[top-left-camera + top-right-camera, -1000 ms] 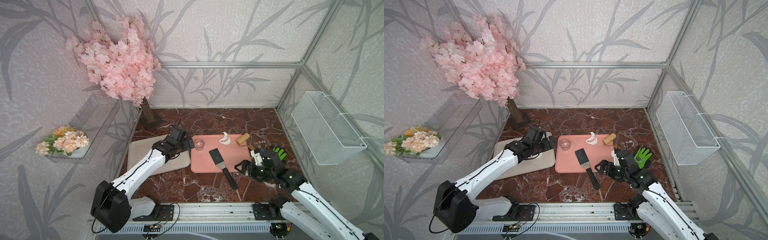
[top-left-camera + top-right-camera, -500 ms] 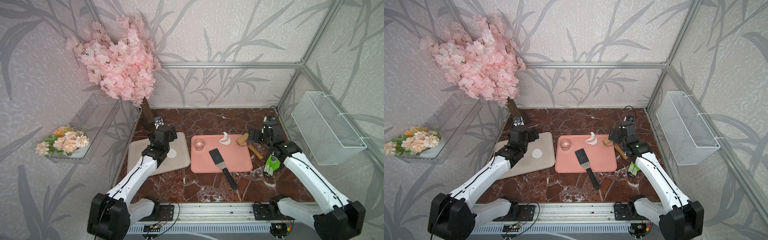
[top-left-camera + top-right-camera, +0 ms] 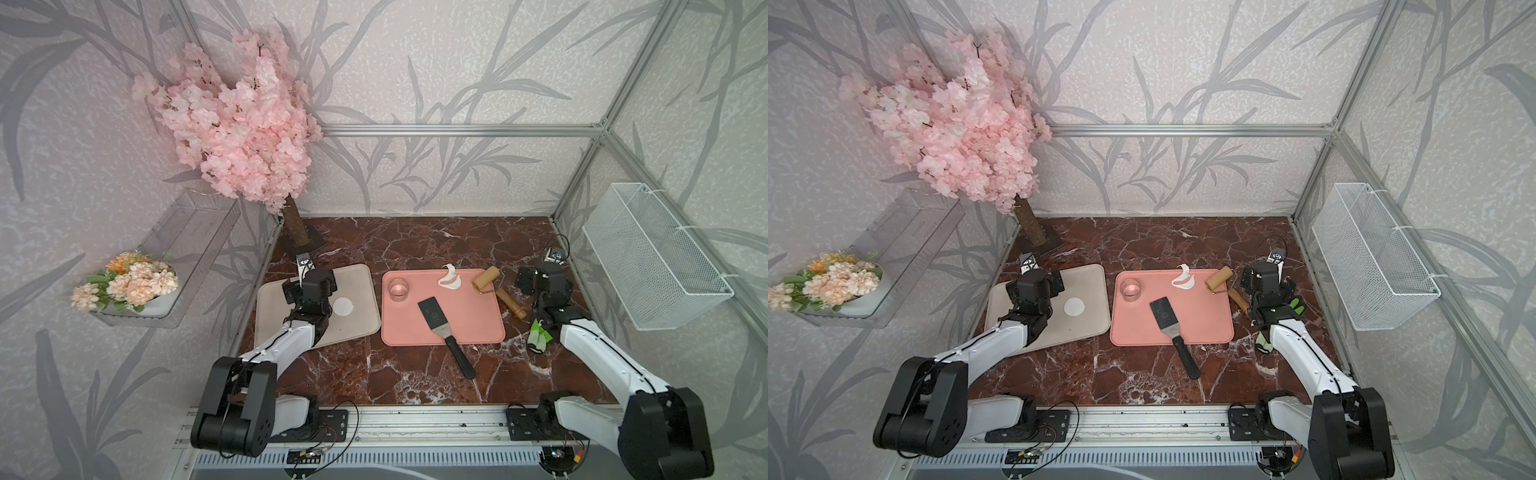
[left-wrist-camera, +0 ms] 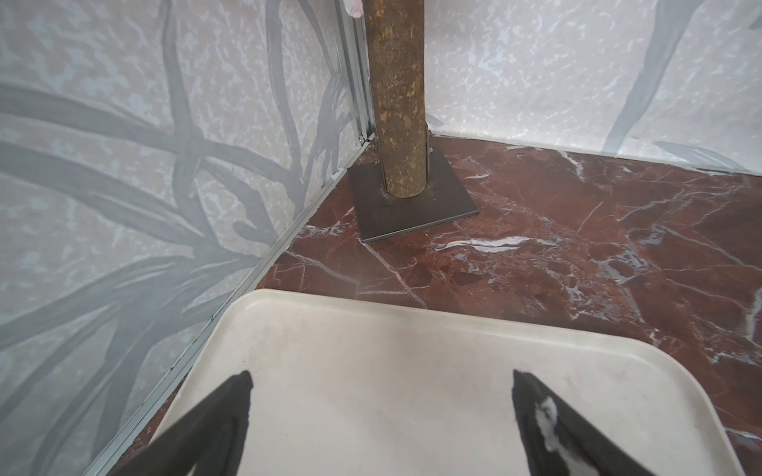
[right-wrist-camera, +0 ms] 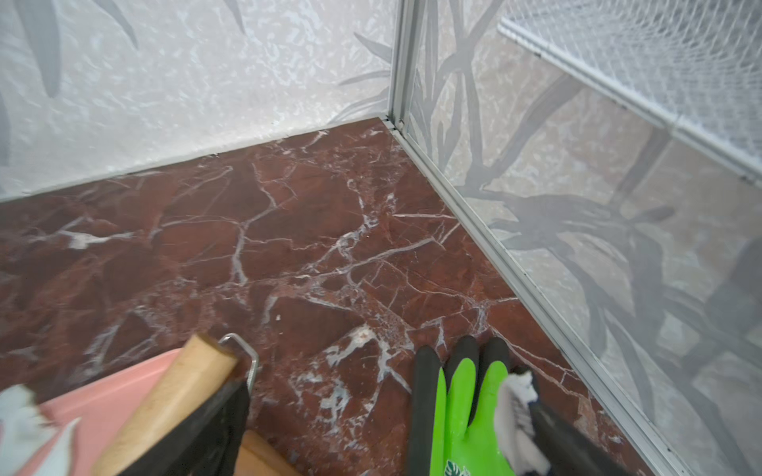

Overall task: Roll out the dumpling wrappers from the dough
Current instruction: Reset both arms

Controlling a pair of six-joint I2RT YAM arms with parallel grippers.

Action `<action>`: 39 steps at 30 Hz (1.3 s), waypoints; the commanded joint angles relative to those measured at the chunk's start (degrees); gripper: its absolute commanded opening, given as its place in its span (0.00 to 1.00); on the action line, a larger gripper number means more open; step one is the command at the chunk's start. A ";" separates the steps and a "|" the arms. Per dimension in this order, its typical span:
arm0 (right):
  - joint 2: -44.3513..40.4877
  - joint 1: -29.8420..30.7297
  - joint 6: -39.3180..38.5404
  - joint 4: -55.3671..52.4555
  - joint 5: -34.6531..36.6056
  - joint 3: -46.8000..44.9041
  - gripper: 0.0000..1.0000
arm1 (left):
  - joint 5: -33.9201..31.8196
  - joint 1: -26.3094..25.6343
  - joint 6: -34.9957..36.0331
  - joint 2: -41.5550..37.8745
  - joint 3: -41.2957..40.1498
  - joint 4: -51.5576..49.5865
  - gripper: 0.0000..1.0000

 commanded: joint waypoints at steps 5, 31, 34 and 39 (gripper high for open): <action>8.95 -0.90 -4.74 29.78 4.13 -10.21 0.99 | 1.31 0.40 3.51 4.65 -7.07 19.94 1.00; 23.05 -4.38 -12.97 50.81 -23.65 -12.60 0.99 | 12.11 2.31 6.69 12.47 -14.80 46.03 1.00; 23.10 -4.33 -12.98 50.85 -23.45 -12.57 0.99 | 12.12 2.31 6.61 12.38 -14.74 45.79 1.00; 23.08 -4.88 -12.18 49.23 -23.95 -11.74 0.99 | 11.94 2.22 6.65 12.34 -14.95 46.02 1.00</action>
